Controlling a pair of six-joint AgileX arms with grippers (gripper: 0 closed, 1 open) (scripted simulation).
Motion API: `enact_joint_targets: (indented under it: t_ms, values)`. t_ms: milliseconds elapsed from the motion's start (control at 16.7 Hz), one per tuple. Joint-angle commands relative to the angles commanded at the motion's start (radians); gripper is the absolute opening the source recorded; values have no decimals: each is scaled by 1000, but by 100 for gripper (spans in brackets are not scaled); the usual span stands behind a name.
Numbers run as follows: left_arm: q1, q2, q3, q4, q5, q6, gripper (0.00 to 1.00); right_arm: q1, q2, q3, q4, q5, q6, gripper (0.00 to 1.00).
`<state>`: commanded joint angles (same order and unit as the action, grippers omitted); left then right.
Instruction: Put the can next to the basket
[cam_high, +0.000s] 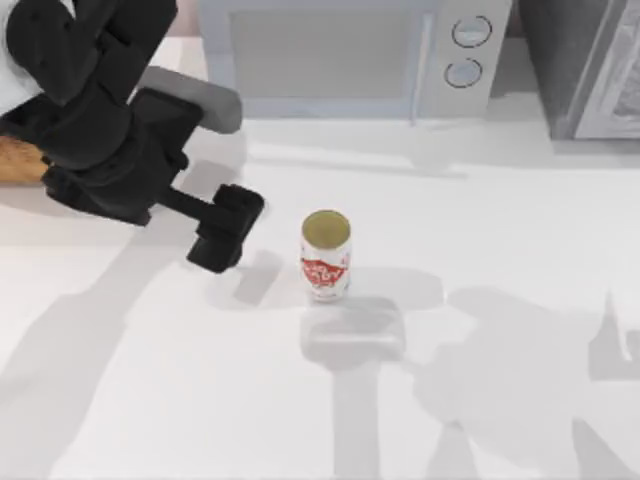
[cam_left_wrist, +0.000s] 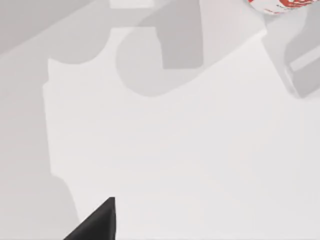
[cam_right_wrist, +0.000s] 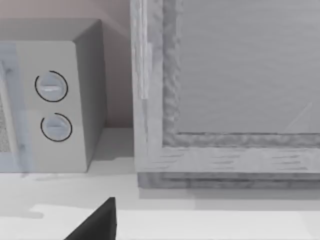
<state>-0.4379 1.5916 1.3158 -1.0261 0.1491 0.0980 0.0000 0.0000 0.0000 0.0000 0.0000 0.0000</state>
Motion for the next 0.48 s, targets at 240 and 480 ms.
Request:
enact_joint_targets:
  t_ms: [240, 480]
  values:
    - [-97, 335, 336, -194, -27, 17, 100, 0, 0, 0, 0, 0, 0, 100]
    - [-173, 577, 630, -322, -80, 35, 100, 0, 0, 0, 0, 0, 0, 100]
